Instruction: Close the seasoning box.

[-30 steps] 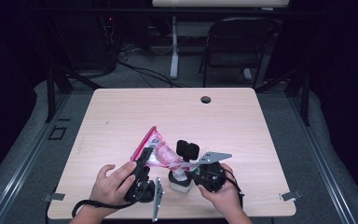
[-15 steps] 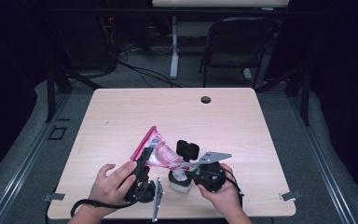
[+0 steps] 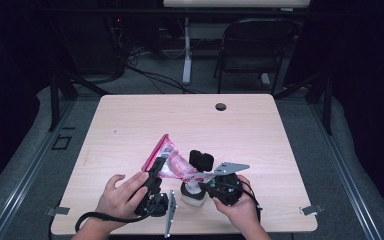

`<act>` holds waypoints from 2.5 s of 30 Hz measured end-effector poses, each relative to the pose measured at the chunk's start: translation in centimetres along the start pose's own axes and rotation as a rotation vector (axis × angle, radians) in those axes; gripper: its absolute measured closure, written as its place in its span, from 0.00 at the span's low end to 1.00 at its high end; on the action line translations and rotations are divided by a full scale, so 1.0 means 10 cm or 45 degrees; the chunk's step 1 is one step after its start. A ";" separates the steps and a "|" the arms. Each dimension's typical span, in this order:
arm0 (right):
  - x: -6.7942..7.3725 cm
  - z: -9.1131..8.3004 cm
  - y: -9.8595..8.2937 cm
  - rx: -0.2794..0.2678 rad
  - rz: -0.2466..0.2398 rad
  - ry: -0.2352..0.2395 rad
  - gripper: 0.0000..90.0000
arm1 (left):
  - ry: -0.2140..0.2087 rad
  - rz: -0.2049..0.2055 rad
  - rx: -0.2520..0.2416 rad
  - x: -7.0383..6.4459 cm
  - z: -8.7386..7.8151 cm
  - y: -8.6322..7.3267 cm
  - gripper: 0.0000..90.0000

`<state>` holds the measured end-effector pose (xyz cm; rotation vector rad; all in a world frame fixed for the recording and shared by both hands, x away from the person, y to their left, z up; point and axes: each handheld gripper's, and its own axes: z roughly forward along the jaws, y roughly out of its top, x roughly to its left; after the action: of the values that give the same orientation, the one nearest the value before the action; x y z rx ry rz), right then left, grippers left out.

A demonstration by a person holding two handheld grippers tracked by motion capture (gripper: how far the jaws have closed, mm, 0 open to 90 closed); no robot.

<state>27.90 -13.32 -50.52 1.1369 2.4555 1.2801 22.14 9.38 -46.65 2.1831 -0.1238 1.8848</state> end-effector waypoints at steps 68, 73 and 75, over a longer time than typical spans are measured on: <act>0.05 0.10 0.04 0.013 -0.023 0.029 1.00 | 0.013 0.029 0.001 0.04 -0.04 0.02 0.79; 0.05 0.10 0.04 0.016 -0.029 0.026 1.00 | 0.014 0.027 -0.001 0.04 -0.04 0.02 0.79; 0.05 0.10 0.04 0.015 -0.028 0.021 1.00 | 0.014 0.029 -0.003 0.04 -0.04 0.02 0.79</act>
<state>28.19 -12.19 -50.72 1.1030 2.4837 1.2760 21.81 9.32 -46.19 2.1783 -0.1497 1.9076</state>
